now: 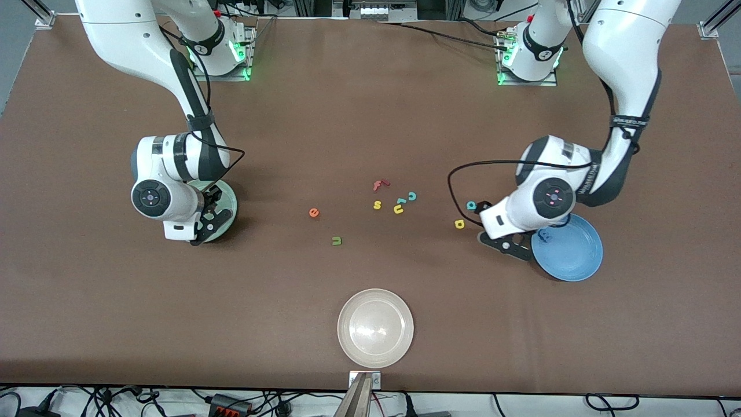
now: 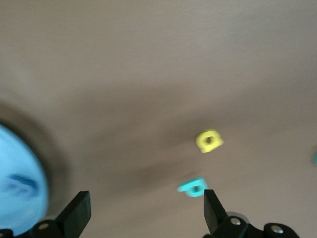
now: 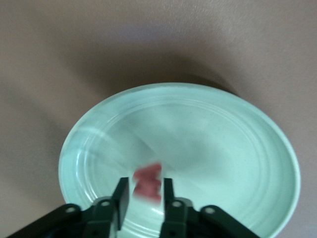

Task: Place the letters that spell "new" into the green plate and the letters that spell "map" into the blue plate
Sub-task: 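Grasp the orange a with the right gripper while the left gripper grasps the yellow a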

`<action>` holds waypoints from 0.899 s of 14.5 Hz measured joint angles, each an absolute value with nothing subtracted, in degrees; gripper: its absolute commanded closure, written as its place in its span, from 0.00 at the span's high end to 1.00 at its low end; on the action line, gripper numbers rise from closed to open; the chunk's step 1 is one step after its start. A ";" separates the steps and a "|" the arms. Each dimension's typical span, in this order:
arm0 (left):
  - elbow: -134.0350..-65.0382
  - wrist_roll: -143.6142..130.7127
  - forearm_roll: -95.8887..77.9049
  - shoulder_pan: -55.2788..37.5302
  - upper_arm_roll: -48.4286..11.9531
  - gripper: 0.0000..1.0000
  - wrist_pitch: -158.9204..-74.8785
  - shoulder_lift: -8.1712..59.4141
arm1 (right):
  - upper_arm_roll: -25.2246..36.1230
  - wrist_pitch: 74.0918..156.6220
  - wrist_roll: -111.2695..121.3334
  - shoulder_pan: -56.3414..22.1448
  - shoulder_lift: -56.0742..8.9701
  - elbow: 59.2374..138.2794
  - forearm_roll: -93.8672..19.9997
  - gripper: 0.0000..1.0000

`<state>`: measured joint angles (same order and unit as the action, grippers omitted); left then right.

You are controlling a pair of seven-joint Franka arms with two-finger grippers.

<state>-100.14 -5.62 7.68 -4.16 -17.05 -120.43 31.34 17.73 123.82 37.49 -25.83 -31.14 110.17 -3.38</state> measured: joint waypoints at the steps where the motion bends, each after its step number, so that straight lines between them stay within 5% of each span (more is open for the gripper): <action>1: -100.24 -10.12 7.68 -5.28 -17.54 1.00 -120.58 31.59 | 17.72 123.87 37.23 -25.89 -30.96 110.13 -3.40 1.00; 9: -100.73 -37.86 7.71 -9.18 -17.45 1.00 -125.88 35.61 | 11.83 124.22 32.38 -29.61 -29.03 103.05 -10.53 0.99; 13: -101.15 -37.93 7.71 -8.02 -17.28 0.68 -130.29 37.69 | 11.32 127.15 27.35 -34.43 -32.14 101.89 -13.32 0.86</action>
